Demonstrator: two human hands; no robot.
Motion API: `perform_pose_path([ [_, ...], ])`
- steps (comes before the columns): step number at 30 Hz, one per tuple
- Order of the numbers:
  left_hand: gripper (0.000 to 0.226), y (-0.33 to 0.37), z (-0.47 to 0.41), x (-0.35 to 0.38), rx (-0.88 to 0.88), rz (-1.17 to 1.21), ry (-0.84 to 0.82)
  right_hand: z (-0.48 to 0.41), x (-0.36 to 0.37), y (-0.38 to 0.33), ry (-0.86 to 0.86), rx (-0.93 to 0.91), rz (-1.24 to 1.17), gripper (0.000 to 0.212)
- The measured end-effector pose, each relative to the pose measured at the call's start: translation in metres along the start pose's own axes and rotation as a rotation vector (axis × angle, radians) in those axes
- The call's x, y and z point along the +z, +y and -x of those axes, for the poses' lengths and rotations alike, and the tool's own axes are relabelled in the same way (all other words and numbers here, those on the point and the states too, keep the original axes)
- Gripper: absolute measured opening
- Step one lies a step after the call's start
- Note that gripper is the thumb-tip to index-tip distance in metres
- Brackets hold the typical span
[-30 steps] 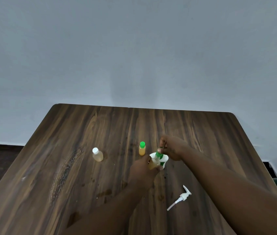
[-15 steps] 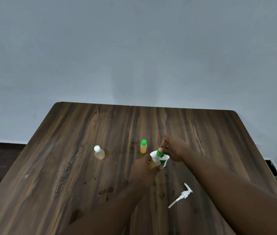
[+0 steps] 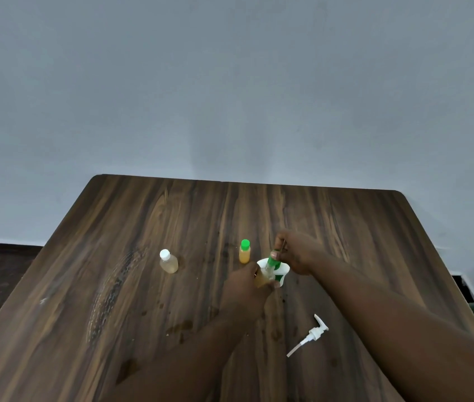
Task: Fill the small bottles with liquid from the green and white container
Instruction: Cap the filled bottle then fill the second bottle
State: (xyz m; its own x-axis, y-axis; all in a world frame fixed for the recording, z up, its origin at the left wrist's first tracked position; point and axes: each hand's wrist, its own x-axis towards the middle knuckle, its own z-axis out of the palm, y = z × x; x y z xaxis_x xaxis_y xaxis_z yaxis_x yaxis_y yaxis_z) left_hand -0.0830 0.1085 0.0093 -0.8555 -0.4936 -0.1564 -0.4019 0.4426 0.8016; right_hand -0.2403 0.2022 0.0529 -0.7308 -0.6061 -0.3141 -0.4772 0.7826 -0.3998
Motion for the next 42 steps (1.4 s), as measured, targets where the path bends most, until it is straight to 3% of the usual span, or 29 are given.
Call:
perform_pose_path([
  [5, 0.039, -0.002, 0.003, 0.0, -0.005, 0.003, -0.001, 0.005, 0.007, 0.001, -0.004, -0.011, -0.016, 0.024],
  [15, 0.042, -0.002, 0.004, 0.0, -0.002, -0.007, 0.011, 0.004, 0.003, -0.003, -0.008, 0.002, -0.003, 0.021],
  [19, 0.032, 0.001, 0.002, -0.002, -0.005, -0.001, 0.017, 0.002, -0.003, -0.006, -0.002, 0.016, 0.026, 0.023],
  [24, 0.041, -0.004, 0.002, 0.001, -0.004, -0.023, 0.014, 0.007, 0.003, -0.005, -0.002, 0.01, 0.02, 0.026],
  [42, 0.041, -0.004, 0.005, 0.0, 0.012, -0.038, 0.022, 0.011, 0.003, -0.006, 0.019, 0.014, 0.031, 0.019],
])
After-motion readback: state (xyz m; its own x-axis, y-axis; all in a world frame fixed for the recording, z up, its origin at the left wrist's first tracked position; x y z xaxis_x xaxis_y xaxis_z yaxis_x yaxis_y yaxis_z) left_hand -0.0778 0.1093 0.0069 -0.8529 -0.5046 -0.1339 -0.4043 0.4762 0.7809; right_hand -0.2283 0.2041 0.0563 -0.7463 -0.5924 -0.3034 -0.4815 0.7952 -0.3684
